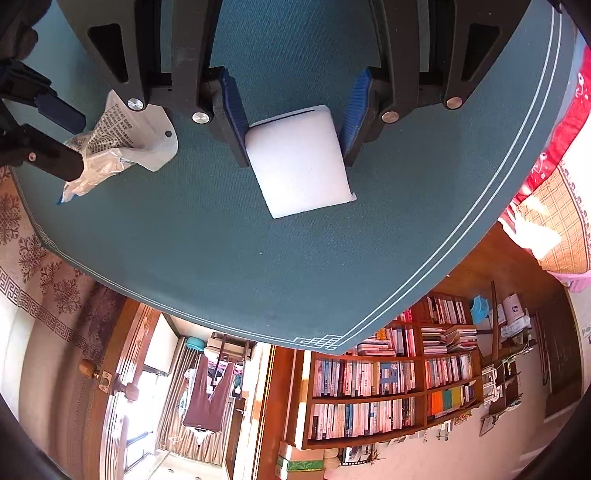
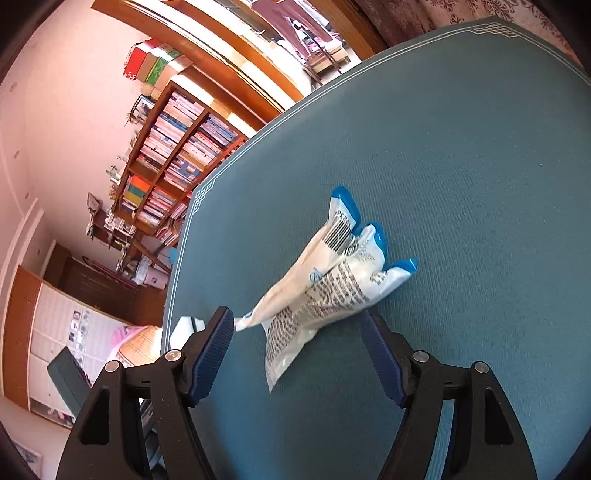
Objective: Organize objects
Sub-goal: 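Grasp the white-and-blue printed plastic bag with the right gripper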
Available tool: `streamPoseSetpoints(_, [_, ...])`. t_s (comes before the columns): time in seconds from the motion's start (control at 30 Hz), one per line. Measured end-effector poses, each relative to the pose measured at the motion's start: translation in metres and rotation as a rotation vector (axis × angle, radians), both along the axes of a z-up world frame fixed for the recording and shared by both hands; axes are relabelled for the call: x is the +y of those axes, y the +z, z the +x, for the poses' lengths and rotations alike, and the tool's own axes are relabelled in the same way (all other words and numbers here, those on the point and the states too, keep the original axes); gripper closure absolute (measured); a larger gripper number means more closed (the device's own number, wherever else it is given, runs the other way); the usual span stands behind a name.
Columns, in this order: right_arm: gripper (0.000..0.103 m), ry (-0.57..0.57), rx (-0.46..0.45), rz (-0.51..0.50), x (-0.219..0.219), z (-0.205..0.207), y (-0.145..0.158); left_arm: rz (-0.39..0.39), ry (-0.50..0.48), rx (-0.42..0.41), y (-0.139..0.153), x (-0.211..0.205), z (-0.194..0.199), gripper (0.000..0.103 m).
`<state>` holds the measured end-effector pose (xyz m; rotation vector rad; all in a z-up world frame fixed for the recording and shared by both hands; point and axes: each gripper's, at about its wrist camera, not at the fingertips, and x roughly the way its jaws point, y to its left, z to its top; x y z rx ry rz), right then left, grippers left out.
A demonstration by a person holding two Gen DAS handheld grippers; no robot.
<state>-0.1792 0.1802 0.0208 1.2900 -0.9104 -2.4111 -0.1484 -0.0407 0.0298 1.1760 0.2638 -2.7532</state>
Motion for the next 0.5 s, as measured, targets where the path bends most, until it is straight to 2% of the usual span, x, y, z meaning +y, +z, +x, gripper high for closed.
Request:
streamPoseSetpoints(0.13, [0.029,-0.007,-0.003,0.054,-0.009,-0.019,-0.003,0.017,0.018,-0.015,-0.004,-0.006,-0.002,0.053])
streamPoseSetpoints(0.33, [0.027,0.004,0.033,0.227,-0.033,-0.043,0.001,0.031,0.041,-0.027,-0.007,-0.010,-0.003,0.053])
streamPoseSetpoints(0.5, [0.026,0.021,0.045,0.274,-0.051,-0.056,0.004,0.033,0.040,-0.029,-0.008,-0.010,-0.002,0.053])
